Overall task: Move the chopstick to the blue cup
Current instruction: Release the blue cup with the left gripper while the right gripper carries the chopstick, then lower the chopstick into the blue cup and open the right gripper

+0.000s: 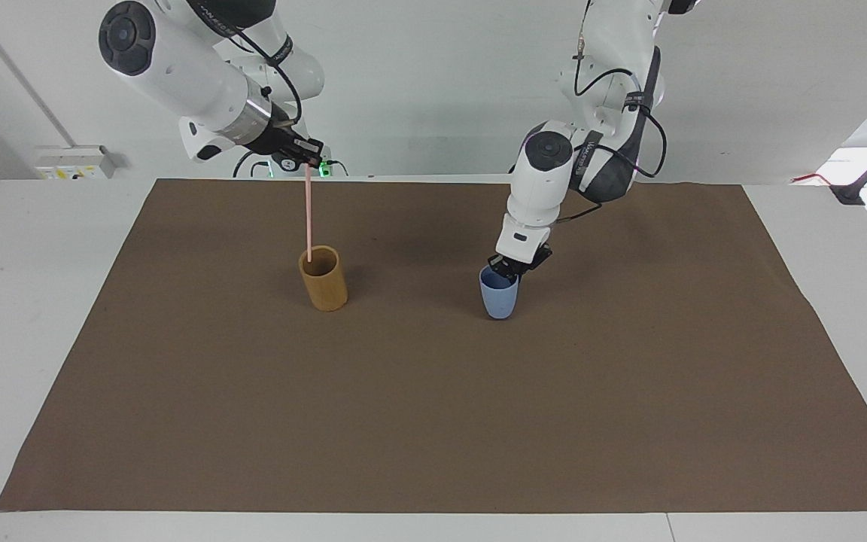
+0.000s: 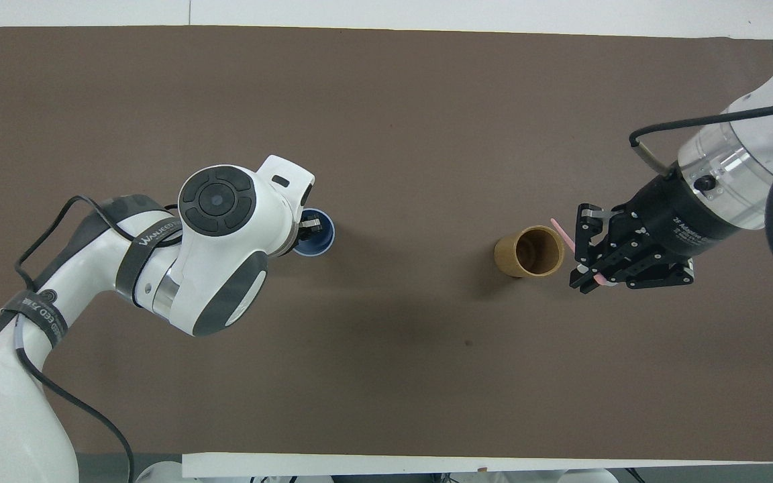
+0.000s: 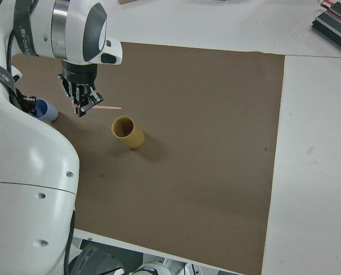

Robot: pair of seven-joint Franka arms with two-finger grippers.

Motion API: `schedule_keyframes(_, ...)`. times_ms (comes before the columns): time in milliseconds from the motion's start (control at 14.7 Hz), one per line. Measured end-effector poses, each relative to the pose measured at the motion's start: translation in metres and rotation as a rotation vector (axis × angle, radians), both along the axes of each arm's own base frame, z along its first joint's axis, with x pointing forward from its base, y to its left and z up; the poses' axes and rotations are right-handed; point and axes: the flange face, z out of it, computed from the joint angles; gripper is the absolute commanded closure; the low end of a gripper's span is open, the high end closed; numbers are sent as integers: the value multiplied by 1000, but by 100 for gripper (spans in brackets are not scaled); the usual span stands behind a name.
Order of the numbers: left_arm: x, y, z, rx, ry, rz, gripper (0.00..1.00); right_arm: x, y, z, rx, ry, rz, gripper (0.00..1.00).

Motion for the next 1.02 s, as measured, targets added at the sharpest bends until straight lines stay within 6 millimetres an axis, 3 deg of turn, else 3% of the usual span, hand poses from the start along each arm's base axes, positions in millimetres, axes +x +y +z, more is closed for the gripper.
schedule_keyframes(272, 3, 0, 9, -4, -7, 3, 0, 1, 0, -2, 0, 3, 0, 100)
schedule_keyframes(408, 6, 4, 37, 8, 2, 13, 0, 3, 3, -2, 4, -5, -16, 100)
schedule_keyframes(544, 15, 24, 86, 30, 22, 53, 0, 5, 16, 1, 31, -13, -40, 100)
schedule_keyframes(680, 37, 81, 146, 42, 28, 123, 0, 8, 39, 3, 44, -42, -82, 100)
schedule_keyframes(816, 61, 162, 195, 36, 21, 99, 0, 10, 80, 6, 75, -70, -165, 100)
schedule_keyframes(884, 70, 203, 209, 33, 19, 68, 1, 9, 108, 7, 93, -74, -211, 100)
schedule_keyframes(1020, 83, 273, 219, 29, 14, -22, 0, 2, 172, 4, 133, -73, -306, 100)
